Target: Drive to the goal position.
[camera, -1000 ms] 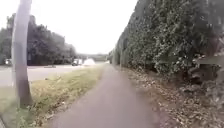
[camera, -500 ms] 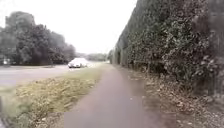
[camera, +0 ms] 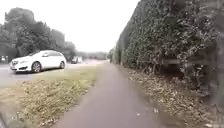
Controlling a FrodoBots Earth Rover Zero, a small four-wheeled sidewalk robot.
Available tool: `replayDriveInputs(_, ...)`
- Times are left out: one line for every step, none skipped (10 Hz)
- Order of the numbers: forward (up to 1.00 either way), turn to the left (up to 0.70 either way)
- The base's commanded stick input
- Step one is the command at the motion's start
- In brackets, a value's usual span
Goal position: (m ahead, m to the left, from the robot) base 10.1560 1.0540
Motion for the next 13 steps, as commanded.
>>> replayDriveInputs(1.00,0.00)
replayDriveInputs(1.00,0.00)
replayDriveInputs(1.00,0.00)
replayDriveInputs(1.00,0.00)
replayDriveInputs(1.00,0.00)
replayDriveInputs(1.00,0.00)
replayDriveInputs(1.00,0.00)
replayDriveInputs(1.00,0.00)
replayDriveInputs(1.00,0.00)
replayDriveInputs(1.00,0.00)
replayDriveInputs(1.00,0.00)
replayDriveInputs(1.00,0.00)
replayDriveInputs(1.00,0.00)
